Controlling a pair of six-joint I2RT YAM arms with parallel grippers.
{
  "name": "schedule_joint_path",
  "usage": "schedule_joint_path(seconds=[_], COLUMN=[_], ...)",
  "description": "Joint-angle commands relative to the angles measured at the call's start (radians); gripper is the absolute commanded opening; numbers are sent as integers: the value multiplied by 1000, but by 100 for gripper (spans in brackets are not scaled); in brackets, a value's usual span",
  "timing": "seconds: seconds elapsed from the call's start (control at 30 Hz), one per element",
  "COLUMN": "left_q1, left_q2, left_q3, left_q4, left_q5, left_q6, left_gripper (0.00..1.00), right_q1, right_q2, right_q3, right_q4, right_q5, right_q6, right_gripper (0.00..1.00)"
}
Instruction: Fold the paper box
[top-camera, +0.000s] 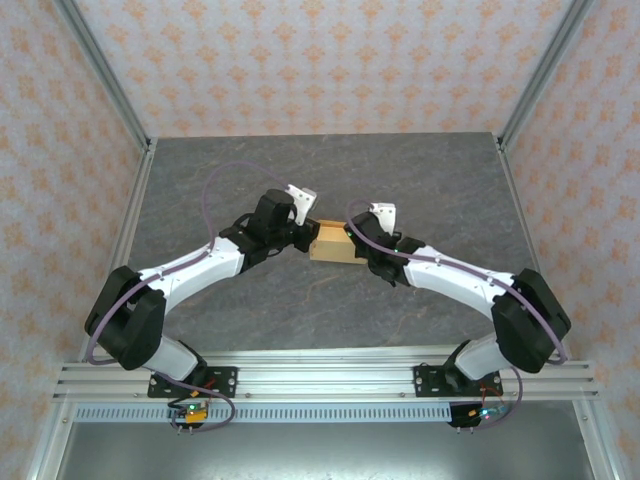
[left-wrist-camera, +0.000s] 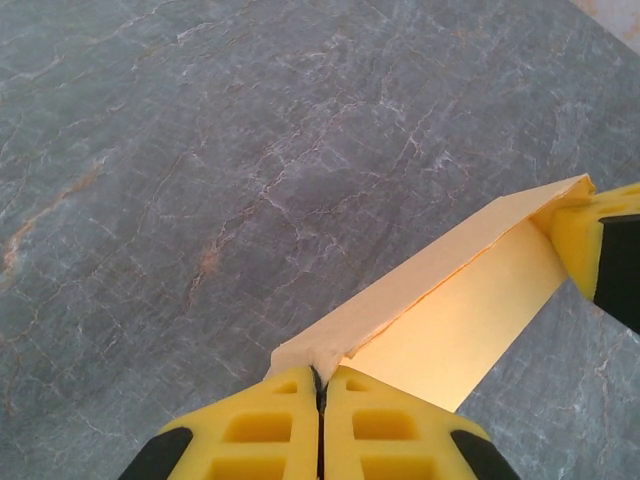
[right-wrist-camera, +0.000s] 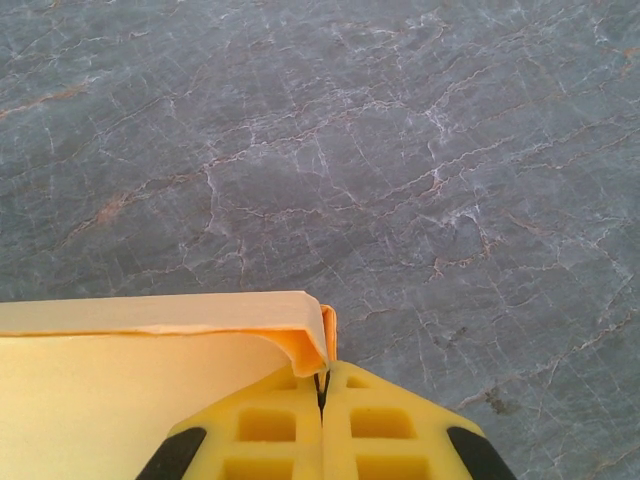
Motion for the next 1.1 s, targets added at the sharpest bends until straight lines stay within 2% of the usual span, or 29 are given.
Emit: schedule_joint_path(seconds=[0.0,0.1,0.27,0.4,0.57,0.8,1.07], left_q1=[-7,-7,-7,-7,-7,-14,-33], left_q2=[-15,-8,0,5,8,-3,5], left_q3=[57,87,78,79,64,10,33], left_q4=[-18,-64,-17,-14,-8,76,41], left_q5=[23,23,39,25,14,-9,-47], left_q6=[-51,-80,-204,-231,-238,-358,-398], left_gripper=[8,8,8,8,8,9,10], right_q1=[20,21,24,37,54,55,68], right_q2=[38,39,60,85,86,94,131], right_q3=[15,17,35,45,74,93,124], right_q4=[-47,-46,-56,-53,-79,-98,-130], right_q5=[-5,9,22,22,45,69,88], right_q6=[20,22,25,39,31,24,68], right_gripper=[0,0,0,0,6,8,13])
